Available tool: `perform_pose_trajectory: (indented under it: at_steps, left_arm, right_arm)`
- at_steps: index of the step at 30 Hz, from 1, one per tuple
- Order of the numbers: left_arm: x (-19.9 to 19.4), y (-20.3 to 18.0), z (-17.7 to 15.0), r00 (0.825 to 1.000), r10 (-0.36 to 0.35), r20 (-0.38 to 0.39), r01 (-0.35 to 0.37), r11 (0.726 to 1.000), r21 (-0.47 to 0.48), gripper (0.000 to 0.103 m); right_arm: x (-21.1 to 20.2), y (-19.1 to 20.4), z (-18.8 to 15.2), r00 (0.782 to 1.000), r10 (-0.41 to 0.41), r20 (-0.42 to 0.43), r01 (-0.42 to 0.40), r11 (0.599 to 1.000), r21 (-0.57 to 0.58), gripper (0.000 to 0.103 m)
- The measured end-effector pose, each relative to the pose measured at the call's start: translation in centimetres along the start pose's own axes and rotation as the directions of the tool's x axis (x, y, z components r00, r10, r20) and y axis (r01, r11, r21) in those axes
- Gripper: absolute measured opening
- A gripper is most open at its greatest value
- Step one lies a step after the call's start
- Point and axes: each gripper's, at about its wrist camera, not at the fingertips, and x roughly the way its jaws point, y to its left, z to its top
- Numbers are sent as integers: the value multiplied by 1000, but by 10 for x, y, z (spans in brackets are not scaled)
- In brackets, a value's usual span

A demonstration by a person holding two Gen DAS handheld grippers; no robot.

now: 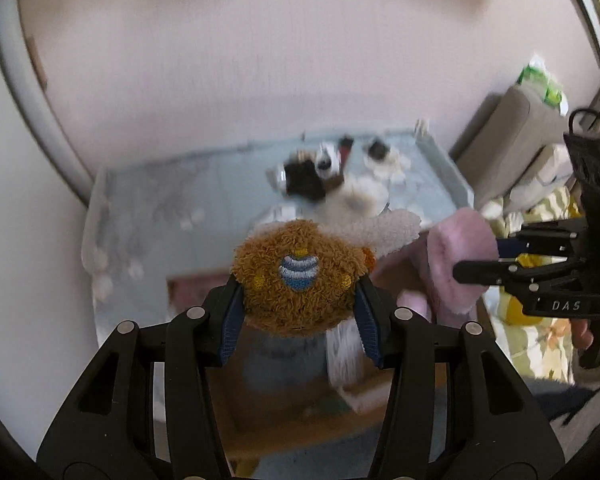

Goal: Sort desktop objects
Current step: 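Carry the teddy bear and pink cuff into the cardboard box and release both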

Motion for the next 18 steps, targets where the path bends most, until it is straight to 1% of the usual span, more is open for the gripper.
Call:
perform_pose_trajectory:
  at_steps: [6, 8, 13, 18]
  left_arm:
    - [10, -1, -37, 996, 6, -89, -10, 999, -36, 45]
    - [15, -2, -46, 994, 17, -107, -21, 999, -43, 45]
    - [24, -4, -50, 991, 18, -136, -25, 998, -54, 45]
    - [25, -8, -50, 988, 34, -148, -40, 999, -35, 45]
  right_arm:
    - [19, 4, -22, 997, 20, -74, -20, 1000, -3, 29]
    - [22, 5, -25, 996, 9, -88, -10, 1000, -8, 29]
    - [27, 6, -30, 994, 12, -105, -14, 1000, -14, 29]
    - [31, 5, -31, 993, 20, -116, -23, 1000, -19, 29]
